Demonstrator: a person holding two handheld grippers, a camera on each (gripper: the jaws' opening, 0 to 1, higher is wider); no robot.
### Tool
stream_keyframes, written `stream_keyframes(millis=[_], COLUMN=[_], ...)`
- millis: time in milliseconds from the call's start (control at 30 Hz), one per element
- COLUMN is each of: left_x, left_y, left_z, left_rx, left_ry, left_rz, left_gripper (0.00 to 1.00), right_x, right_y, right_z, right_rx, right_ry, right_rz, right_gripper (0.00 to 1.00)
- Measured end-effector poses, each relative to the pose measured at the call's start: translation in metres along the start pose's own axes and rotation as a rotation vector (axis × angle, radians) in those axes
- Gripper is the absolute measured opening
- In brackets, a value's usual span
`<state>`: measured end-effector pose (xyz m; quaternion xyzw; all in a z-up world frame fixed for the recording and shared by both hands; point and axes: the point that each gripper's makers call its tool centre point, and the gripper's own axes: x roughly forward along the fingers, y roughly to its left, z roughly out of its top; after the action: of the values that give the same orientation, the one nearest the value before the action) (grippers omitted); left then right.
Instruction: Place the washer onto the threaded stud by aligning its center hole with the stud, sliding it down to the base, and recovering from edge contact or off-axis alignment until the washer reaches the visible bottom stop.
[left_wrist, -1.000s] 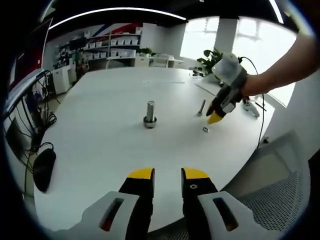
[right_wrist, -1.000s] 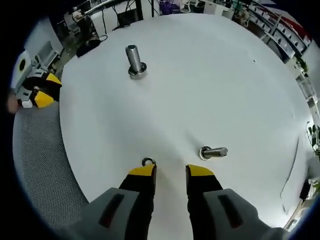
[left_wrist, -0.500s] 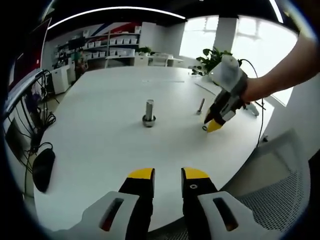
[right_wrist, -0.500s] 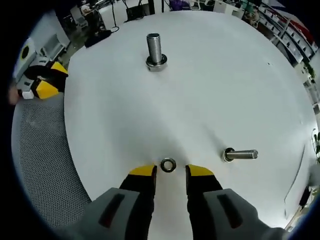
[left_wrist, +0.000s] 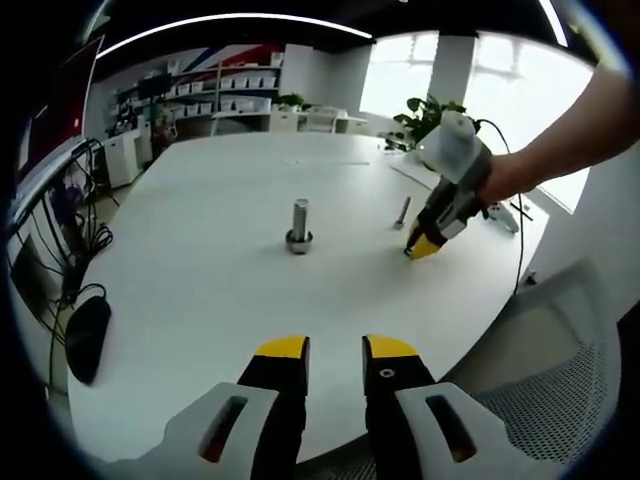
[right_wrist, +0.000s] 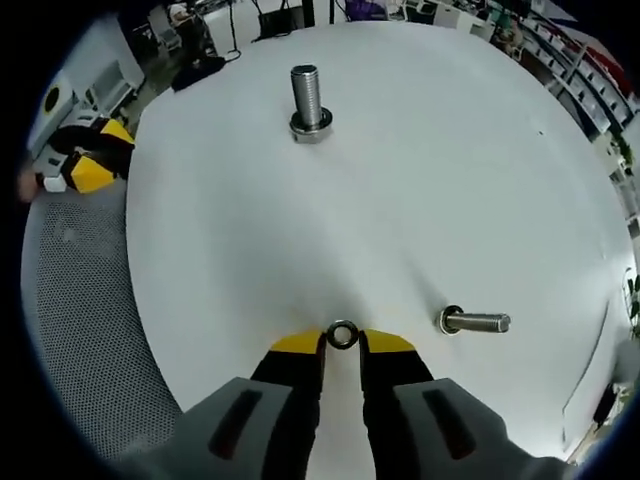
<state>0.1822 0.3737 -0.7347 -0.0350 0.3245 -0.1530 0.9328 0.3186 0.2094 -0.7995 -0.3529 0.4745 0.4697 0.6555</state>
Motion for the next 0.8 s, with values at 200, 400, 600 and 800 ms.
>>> stream_keyframes(millis=[200, 400, 600, 800], left_x=[0.0007, 0.0012, 0.0004, 0.0005], left_y=[-0.0008, -0.0039, -0.0015, -0.0021], left_z=[-0.0001, -0.0007, -0.0006, 0.0], left_rx=[0.005, 0.018, 0.005, 0.008], left_ry=[0.0, 0.007, 0.004, 0.0], left_rz=[-0.004, -0.017, -0.008, -0.011], left_gripper=[0.18, 0.18, 0.17, 0.17], right_x=[0.0012, 0.0022, 0.0017, 0.0005], right_y=[-0.0006, 0.0008, 0.0002, -0.0007], right_z=[0.0008, 0.0009, 0.0002, -0.0001], right_rx=[-0.011, -0.054, -0.046, -0.008], right_ry=[0.064, 0.229, 0.251, 0.171], right_rz=[0.004, -0.018, -0.053, -0.05], right_gripper=[0.16, 0.16, 0.15, 0.15])
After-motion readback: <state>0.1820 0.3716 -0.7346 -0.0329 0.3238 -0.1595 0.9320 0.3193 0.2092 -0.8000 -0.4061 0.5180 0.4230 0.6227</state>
